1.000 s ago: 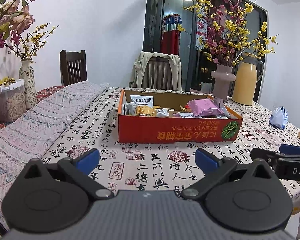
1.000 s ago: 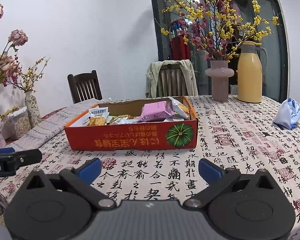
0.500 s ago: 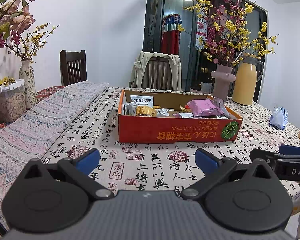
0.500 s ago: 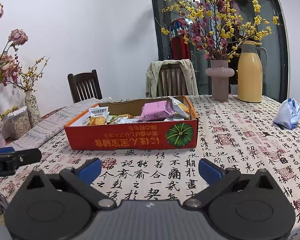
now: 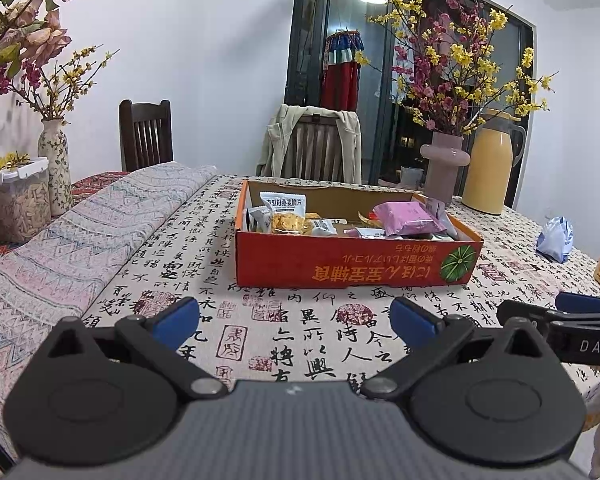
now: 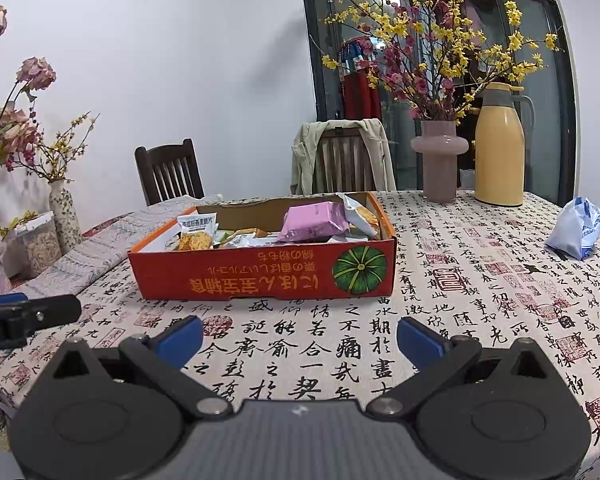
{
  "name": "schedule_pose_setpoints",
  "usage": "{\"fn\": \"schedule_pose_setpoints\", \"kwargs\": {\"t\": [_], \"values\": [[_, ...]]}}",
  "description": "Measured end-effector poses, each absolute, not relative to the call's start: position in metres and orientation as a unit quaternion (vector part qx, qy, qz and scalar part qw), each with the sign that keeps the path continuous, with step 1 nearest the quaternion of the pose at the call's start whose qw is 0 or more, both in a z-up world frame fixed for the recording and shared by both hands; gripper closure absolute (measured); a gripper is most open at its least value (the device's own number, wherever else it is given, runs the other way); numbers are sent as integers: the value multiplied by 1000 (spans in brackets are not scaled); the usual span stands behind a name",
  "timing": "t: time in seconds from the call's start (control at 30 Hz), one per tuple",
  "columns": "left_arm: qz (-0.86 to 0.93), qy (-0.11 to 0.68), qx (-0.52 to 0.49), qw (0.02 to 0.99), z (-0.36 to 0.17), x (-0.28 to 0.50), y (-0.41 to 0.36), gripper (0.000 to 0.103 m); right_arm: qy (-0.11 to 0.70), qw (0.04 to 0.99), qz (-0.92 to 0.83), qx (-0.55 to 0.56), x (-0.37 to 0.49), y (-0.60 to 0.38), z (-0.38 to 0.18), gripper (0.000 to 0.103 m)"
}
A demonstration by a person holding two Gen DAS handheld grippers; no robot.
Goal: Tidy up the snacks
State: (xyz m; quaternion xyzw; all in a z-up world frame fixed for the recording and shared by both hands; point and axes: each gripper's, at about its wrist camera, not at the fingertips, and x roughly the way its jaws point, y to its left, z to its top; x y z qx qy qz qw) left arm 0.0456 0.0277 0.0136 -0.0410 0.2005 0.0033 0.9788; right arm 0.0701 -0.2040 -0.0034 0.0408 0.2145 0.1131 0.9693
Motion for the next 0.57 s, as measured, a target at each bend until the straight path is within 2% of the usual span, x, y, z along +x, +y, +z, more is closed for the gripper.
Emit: {"fn": "schedule_pose_setpoints", "kwargs": {"t": [0.57], "values": [[5,210,-56,976,11,53,31,0,223,968,109,39,73,-207,-9,0]]}}
